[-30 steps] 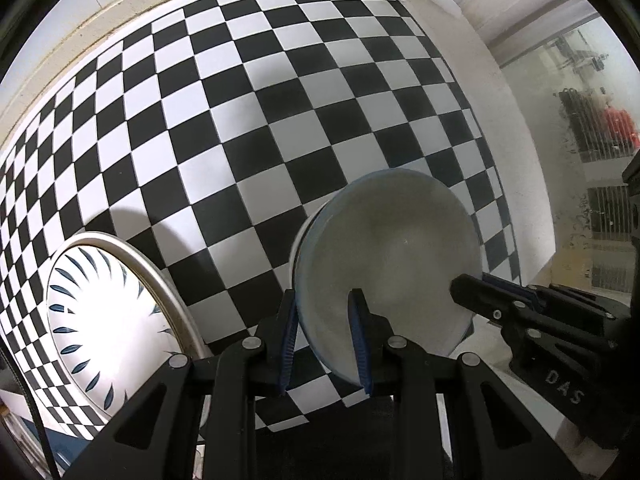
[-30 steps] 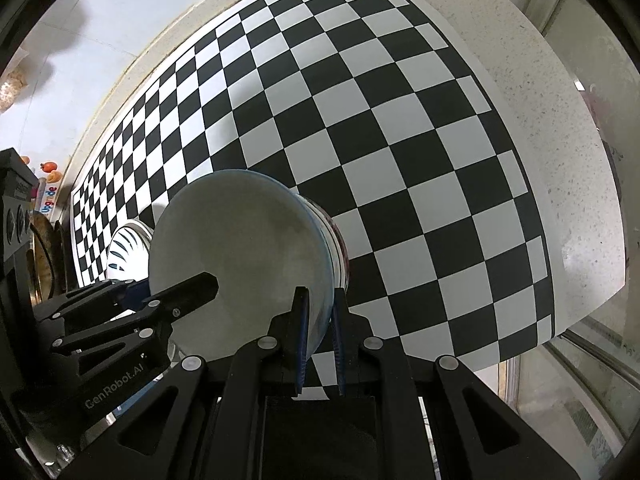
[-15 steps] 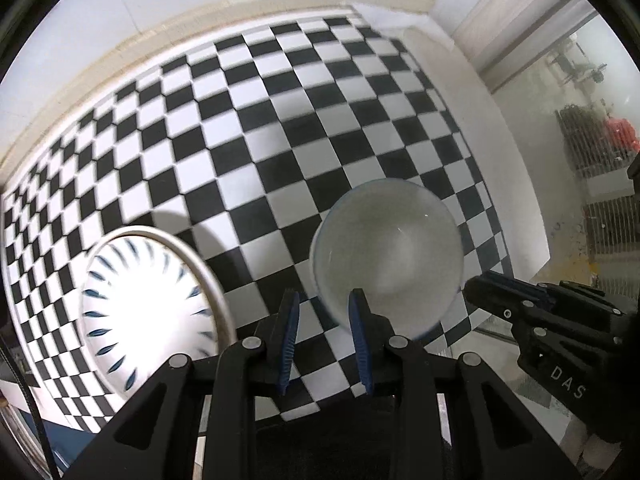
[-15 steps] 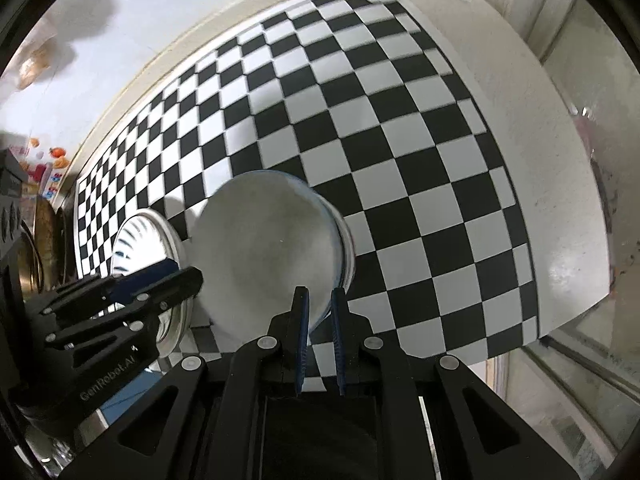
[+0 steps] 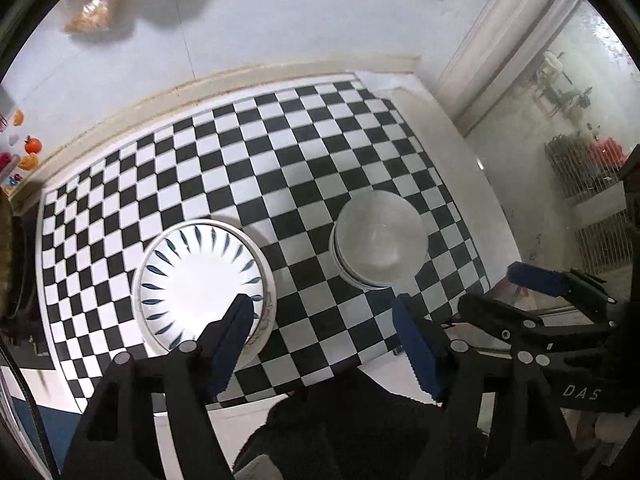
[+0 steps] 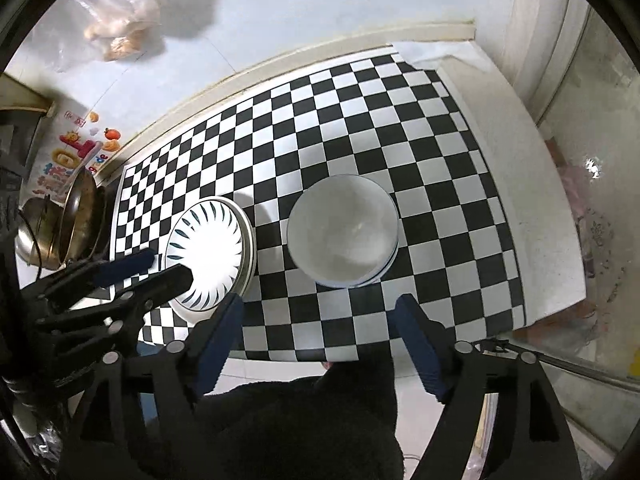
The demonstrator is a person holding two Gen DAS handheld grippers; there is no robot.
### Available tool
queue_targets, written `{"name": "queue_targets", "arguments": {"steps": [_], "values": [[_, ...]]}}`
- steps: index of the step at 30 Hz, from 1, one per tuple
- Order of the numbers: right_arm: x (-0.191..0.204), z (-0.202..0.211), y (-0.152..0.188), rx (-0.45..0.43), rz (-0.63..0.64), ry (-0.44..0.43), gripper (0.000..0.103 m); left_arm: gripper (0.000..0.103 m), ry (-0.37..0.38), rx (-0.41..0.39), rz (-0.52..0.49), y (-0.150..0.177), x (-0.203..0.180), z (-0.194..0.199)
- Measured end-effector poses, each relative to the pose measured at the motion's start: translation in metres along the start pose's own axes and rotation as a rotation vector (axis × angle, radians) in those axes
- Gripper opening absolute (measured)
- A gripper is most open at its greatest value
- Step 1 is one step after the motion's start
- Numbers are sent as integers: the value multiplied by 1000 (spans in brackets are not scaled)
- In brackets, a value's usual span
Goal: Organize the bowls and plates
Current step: 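Grasp the rim of the bowl stack with the left tool, then lift the bowl stack with the left tool and carry it over the plate stack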
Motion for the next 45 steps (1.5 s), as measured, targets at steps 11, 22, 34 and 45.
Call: {"name": "queue_targets", "arguments": {"steps": [11,22,34,45], "values": [[4,62,17,-114,25,115,85,80,49,-61,-41,12,-13,41],[0,85,25,-153,2,98,85,80,47,-74,-53,16,-20,54],[-33,34,-10,-217,-116,-111,93,80,78,2,53,-19,-6,-16],[-94,-128,-32,45,-260,-211,94,78,188,307,219,-43,7,-159]]}}
Point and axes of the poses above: each gripper's, at about its wrist camera, not at the fingertips, and z roughly against the way its jaws point, x to its left, y to its underside, the point moved 7 cm from there along -z, roughly the way its jaws point, and after that the axes turned 3 degrees about z, right-handed, at the moved point
